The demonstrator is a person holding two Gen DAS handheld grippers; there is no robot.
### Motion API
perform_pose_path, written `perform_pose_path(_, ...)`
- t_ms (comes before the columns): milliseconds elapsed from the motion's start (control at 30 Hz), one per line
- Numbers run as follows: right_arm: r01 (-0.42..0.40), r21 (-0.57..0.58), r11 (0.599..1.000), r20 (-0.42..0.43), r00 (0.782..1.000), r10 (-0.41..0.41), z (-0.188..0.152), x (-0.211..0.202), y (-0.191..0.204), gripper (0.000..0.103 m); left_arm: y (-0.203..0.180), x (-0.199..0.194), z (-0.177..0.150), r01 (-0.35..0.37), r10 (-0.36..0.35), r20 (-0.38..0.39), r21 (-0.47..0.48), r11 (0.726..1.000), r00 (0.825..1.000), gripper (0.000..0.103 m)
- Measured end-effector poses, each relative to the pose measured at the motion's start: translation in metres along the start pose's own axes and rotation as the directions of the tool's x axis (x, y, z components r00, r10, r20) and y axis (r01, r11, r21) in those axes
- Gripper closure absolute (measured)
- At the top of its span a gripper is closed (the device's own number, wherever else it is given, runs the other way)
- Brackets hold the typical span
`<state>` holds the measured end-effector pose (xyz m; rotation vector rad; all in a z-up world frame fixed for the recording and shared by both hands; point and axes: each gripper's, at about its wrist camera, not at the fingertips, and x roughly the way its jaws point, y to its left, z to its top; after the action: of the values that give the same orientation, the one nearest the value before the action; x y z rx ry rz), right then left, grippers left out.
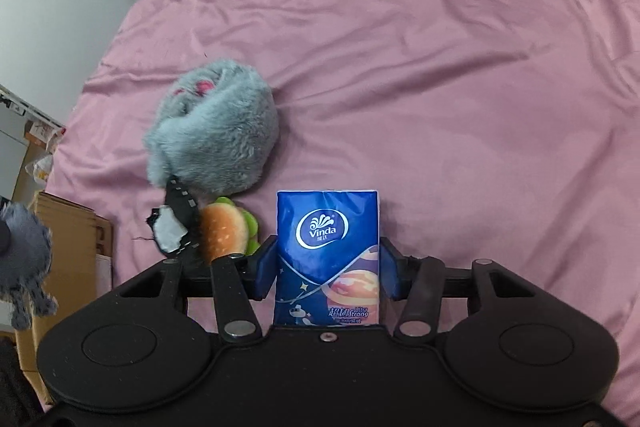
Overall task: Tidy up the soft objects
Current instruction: 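Grasp the denim plush doll with the left tool while the right tool grasps the Vinda tissue pack, then carry the doll in the left tool into the box while the right tool drops the tissue pack in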
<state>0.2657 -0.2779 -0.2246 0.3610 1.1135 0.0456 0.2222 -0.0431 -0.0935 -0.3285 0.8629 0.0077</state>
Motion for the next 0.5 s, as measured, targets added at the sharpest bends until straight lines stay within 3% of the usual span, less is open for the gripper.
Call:
perform_pose_path(133,0.002,-0.03,1.0,0.056,0.998,-0.001,-0.007,-0.026,0.007,0.053,0.012,-0.018,-0.004,-0.002,0.002,0.008,0.0,1.0,1.0,0.084)
perform_pose_path(500,-0.089,-0.124,0.988,0.2,0.973,0.112,-0.029,-0.077,0.037,0.053,0.051,-0.068,-0.001,-0.013,0.012,0.055,0.007,1.0,0.998,0.084)
